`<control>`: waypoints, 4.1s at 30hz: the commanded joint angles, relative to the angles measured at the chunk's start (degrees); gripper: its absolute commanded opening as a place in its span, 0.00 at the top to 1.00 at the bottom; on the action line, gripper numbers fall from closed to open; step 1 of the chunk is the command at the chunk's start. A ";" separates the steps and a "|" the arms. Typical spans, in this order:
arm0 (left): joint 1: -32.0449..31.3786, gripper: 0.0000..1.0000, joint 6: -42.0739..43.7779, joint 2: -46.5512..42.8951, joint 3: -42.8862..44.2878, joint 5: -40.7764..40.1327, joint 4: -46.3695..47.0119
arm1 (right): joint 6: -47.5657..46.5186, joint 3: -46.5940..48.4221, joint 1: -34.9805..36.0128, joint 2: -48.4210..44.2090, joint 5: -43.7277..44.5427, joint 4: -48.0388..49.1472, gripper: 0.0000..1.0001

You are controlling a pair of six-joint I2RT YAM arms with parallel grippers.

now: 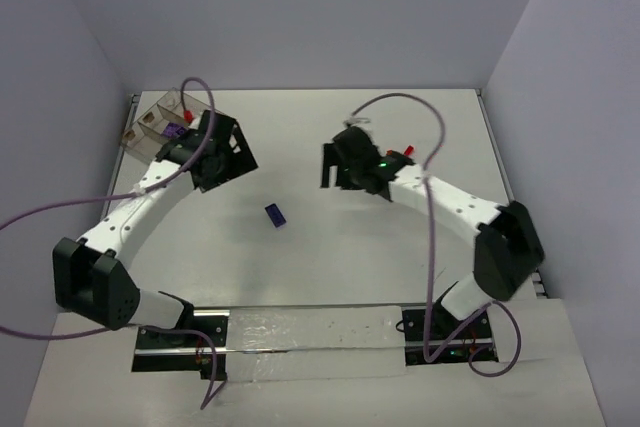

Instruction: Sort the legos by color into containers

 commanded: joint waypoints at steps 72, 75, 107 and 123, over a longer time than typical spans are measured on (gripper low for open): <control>31.68 0.85 1.06 30.83 27.81 -7.37 2.17 | -1.53 -10.69 -17.68 -18.41 1.26 -1.09 0.05; 31.71 0.78 0.44 32.35 27.92 -7.34 2.39 | -1.42 -10.47 -17.68 -18.06 1.26 -1.28 0.05; 6.58 0.06 8.71 8.48 13.13 8.06 10.04 | -2.00 -3.64 -26.51 -6.00 0.60 -3.67 0.01; 0.22 0.06 7.62 7.18 11.62 8.32 8.64 | -6.58 11.75 -27.00 18.74 -4.32 -3.25 0.07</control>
